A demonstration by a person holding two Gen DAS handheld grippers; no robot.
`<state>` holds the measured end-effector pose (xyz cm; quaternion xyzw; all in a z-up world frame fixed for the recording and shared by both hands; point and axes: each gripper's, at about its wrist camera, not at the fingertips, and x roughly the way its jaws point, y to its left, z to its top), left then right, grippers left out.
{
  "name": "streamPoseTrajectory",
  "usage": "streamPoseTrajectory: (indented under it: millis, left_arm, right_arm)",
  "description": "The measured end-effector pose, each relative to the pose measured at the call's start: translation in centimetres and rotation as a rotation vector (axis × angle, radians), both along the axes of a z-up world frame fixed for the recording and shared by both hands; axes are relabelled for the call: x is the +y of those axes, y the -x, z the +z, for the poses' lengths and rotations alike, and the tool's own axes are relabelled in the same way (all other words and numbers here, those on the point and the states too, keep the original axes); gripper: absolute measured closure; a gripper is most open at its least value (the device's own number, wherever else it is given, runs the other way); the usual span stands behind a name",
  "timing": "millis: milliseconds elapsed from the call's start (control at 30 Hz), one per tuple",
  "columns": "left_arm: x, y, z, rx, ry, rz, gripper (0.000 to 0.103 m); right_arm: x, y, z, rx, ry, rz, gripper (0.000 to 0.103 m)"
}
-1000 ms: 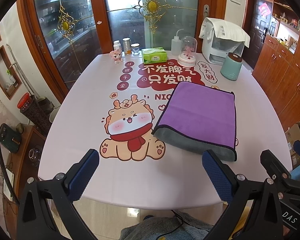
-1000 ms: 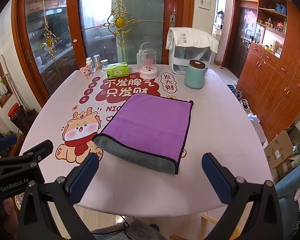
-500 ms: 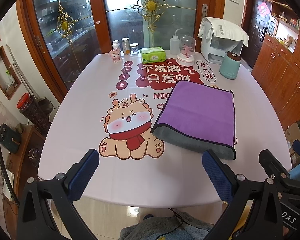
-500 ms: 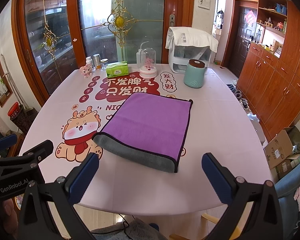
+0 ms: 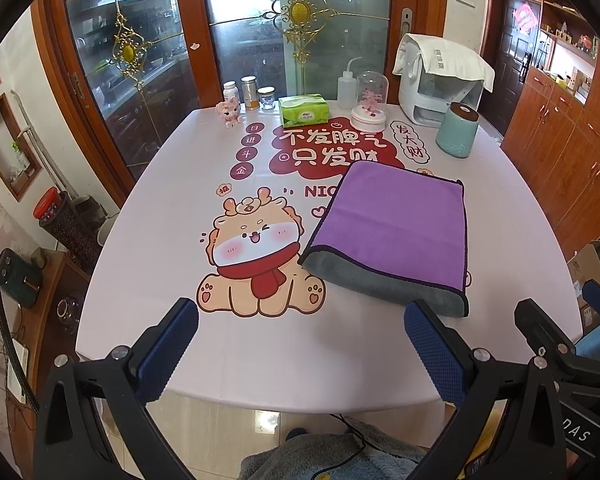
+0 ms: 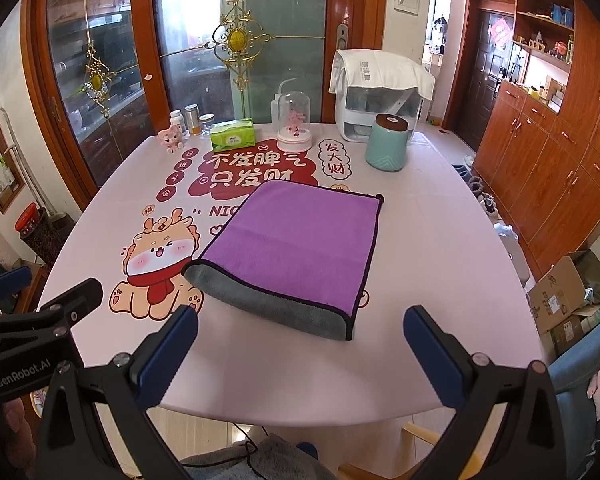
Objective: Fold towel
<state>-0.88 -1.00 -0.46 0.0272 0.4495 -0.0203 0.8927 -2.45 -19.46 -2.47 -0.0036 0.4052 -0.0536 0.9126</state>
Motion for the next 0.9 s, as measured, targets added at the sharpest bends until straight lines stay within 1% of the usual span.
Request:
streamPoseTrajectory:
  millis: [567, 900]
  left_arm:
    - [-0.1, 0.3, 0.1, 0.000, 0.003, 0.001, 0.001]
    - [-1.1, 1.3, 0.1, -0.004, 0.009, 0.011, 0.001]
  right_arm:
    - [-0.4, 0.3, 0.6, -0.011, -0.006, 0.011, 0.000]
    - [-1.2, 0.2, 0.9, -0.024, -0.012, 0.018, 0.000]
